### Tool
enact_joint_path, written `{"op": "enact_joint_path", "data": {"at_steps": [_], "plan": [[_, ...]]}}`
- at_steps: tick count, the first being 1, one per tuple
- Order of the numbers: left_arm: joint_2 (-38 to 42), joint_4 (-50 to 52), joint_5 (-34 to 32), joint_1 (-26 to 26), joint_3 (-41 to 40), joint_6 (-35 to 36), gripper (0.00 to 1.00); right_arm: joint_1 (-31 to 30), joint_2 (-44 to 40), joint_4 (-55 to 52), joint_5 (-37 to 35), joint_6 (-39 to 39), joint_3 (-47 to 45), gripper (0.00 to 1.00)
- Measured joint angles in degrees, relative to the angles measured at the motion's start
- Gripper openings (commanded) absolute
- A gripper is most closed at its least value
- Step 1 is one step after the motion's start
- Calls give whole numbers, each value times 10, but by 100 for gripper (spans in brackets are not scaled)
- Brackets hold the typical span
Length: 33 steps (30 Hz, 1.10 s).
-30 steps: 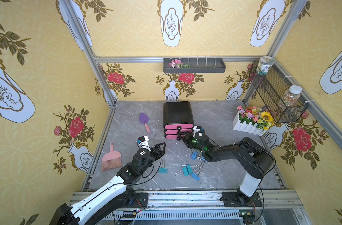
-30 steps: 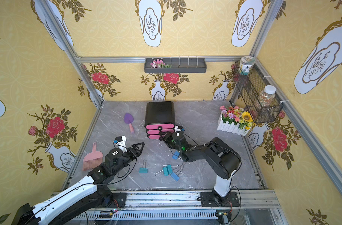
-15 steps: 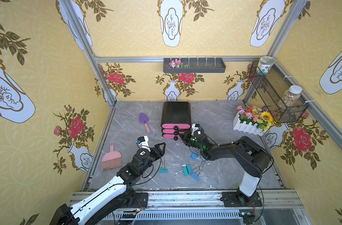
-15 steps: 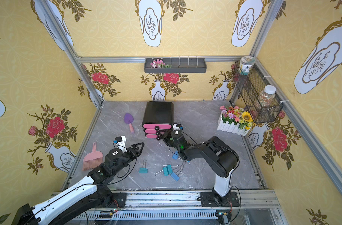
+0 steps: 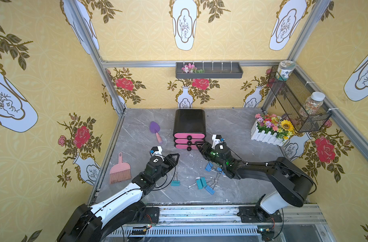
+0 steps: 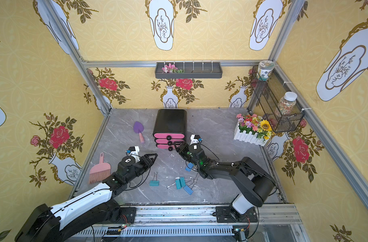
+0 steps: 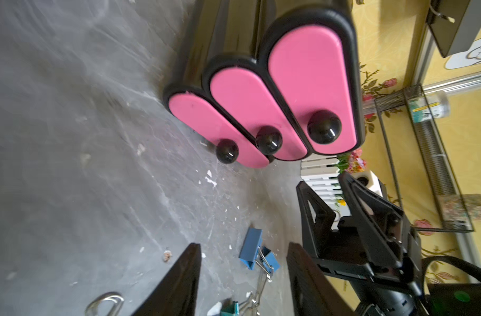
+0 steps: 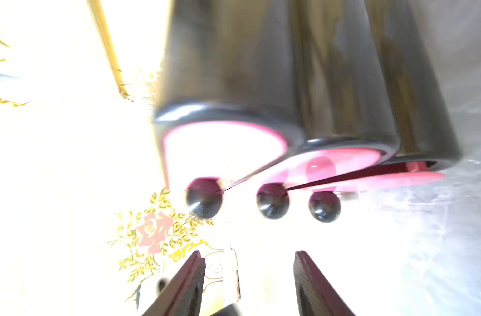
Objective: Put the binder clips in the drawer according to color
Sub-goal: Open the drawer in the storage box.
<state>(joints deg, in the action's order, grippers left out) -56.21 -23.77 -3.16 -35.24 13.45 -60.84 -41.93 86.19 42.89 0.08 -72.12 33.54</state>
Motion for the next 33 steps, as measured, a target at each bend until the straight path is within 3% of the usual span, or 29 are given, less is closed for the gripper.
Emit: {"op": "enact_joint_path", "data": {"at_steps": [8,15,23,33], "plan": [[-183,-318,61,1,-38,-163,51,0,-186,-181,-37,93,-6,59],[-349,-543,12,-25,-18,-275,49,-3,-272,-331,-71,170,6,61],[-421,-623,-101,-69,13,-315,47,2,-338,-405,-92,210,2,63],[-424,-577,-179,-77,48,-322,46,25,-362,-429,-88,214,-9,63]]}}
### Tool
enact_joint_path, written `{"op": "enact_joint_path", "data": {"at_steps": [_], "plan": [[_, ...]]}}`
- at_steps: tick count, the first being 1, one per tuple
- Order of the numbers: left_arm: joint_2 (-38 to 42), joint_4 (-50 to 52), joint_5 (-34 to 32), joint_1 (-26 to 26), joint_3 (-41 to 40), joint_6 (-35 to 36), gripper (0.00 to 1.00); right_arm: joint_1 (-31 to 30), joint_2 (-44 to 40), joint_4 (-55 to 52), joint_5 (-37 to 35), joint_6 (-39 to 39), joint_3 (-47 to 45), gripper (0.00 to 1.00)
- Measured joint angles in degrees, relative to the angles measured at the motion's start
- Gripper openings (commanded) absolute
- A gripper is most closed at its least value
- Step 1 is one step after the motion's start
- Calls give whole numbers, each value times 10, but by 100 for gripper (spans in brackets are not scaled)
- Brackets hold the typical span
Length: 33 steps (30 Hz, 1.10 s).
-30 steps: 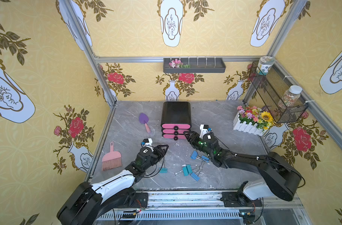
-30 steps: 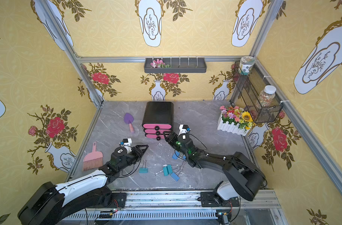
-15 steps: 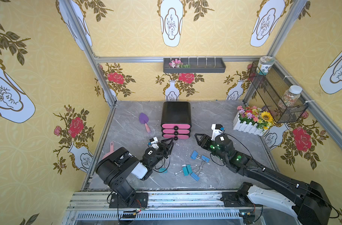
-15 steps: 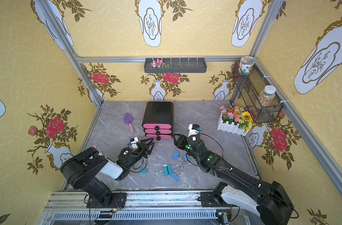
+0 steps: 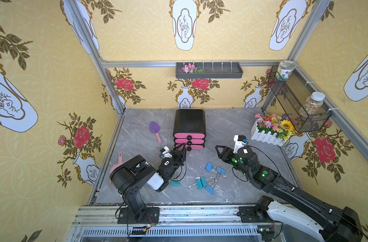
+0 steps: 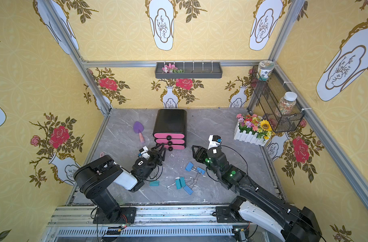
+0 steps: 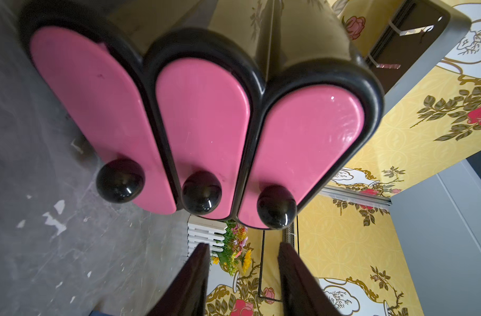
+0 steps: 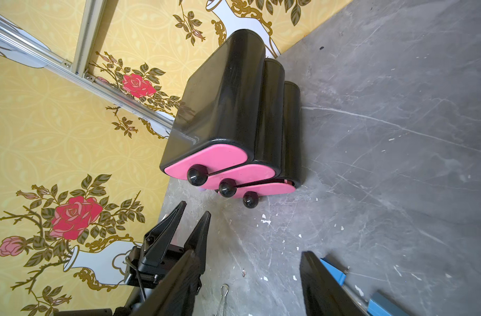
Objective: Put the binder clips in the drawer according to color
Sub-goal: Open the drawer in the storage box.
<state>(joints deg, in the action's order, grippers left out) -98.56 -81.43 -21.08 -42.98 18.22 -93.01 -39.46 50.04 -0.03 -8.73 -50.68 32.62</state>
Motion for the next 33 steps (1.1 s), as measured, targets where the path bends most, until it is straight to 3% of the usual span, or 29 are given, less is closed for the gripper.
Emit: {"op": "enact_joint_path", "data": {"at_steps": [12,33], "plan": [[1,106,-19,-9,33,3,48,44,-30,-3,32,1,-7,64],[-52,134,-20,-5,103,26,52,75,-55,-17,60,-1,-17,66]]}}
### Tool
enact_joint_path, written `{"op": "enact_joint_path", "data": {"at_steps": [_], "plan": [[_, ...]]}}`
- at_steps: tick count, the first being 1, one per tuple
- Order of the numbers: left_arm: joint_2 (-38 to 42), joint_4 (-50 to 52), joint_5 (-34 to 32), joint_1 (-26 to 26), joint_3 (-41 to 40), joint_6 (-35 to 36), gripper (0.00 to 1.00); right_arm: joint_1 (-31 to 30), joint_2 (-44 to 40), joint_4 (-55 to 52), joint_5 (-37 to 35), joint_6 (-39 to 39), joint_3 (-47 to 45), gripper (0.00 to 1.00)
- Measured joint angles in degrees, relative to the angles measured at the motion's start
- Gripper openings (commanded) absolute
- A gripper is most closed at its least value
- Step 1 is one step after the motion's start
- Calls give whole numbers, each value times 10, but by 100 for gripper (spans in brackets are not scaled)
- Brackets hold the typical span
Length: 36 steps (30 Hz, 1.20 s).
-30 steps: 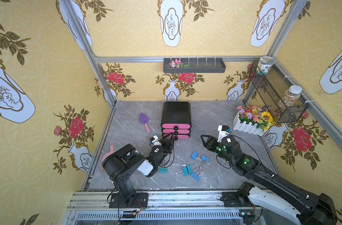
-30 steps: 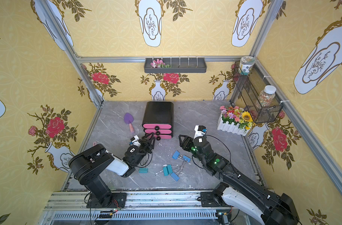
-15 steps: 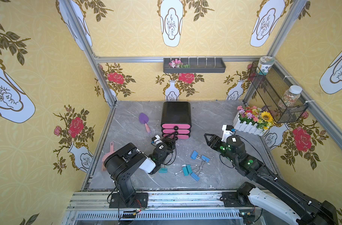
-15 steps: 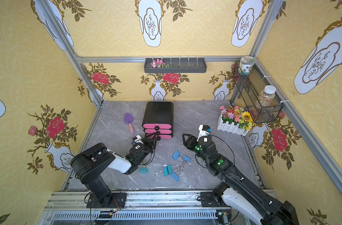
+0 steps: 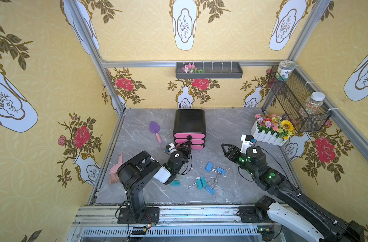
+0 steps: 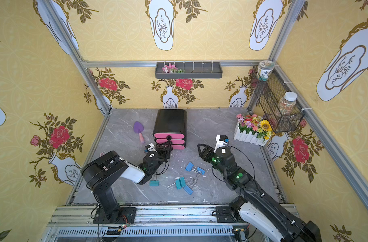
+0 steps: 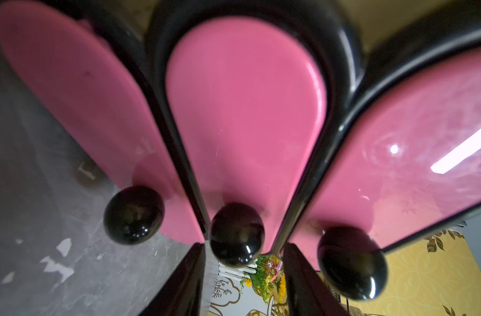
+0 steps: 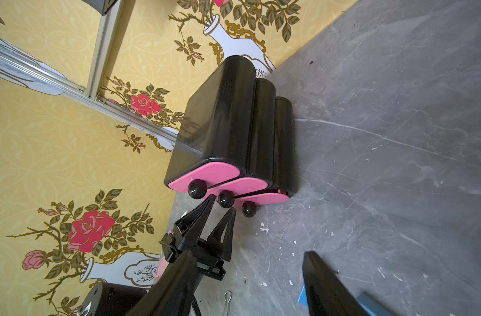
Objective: Put the binder clips in the drawer according to color
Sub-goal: Open the drawer in the storage box.
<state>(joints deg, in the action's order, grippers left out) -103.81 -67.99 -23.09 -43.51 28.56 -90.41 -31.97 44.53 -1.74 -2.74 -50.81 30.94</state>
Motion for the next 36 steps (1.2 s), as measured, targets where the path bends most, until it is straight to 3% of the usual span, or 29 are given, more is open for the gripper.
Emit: {"op": "enact_joint_path", "data": {"at_steps": [20,36], "plan": [[-31,2,15,15,26,11,46,57,-8,1,51,-14,-19,66],[-55,-48,14,16,24,0,27,69,-10,1,71,-16,-22,66]]}}
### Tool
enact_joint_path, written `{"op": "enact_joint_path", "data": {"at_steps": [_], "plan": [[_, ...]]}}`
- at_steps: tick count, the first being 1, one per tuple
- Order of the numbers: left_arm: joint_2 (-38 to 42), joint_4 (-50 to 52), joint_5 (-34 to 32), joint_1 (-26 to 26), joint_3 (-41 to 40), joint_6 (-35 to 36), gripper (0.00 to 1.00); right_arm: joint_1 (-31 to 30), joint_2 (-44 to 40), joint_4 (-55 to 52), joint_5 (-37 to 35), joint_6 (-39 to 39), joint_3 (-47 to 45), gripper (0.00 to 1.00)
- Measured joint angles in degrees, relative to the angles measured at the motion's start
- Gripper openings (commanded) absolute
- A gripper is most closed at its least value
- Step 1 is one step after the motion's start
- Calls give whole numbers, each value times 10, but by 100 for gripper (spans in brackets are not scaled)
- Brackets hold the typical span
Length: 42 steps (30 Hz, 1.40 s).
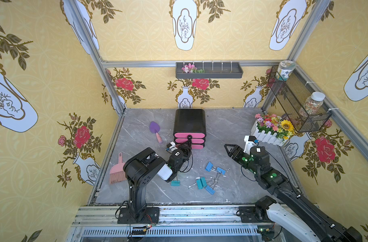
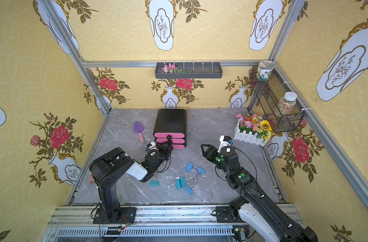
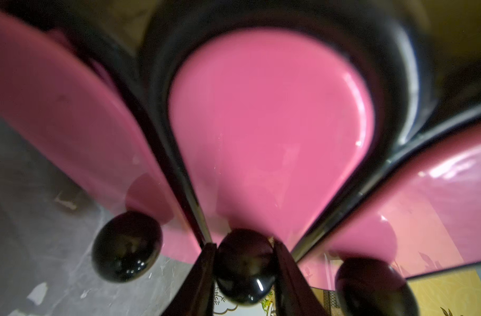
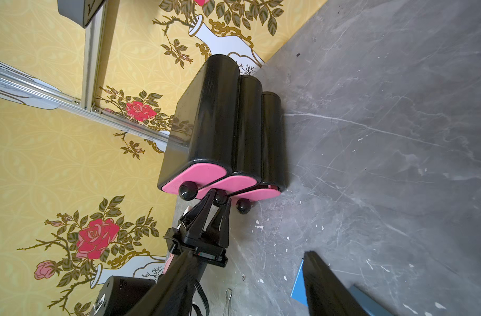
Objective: Put the binder clips in the drawer according to color
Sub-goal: Open the drawer in the storage box.
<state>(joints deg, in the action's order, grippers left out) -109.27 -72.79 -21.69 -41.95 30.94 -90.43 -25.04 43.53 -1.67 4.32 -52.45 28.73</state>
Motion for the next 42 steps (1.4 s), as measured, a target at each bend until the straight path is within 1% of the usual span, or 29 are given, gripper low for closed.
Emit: {"op": "enact_joint_path", "data": {"at_steps": [3,9,25,31,35,39,42], "plan": [[1,-3,0,0,-3,0,24,0,0,0,0,0,-2,66],[23,3,-12,-15,-26,-2,23,0,4,0,2,0,-4,66],[92,1,-84,-105,-112,-39,24,0,8,4,4,-3,-18,66],[103,-6,-106,-131,-133,-52,25,0,9,4,5,-5,-19,66],[109,-10,-116,-136,-145,-59,26,0,10,4,6,-5,-21,66],[109,-12,-120,-139,-147,-61,31,0,12,4,6,-5,-22,65],[104,-14,-120,-139,-147,-65,41,0,15,4,6,-4,-22,66]]}}
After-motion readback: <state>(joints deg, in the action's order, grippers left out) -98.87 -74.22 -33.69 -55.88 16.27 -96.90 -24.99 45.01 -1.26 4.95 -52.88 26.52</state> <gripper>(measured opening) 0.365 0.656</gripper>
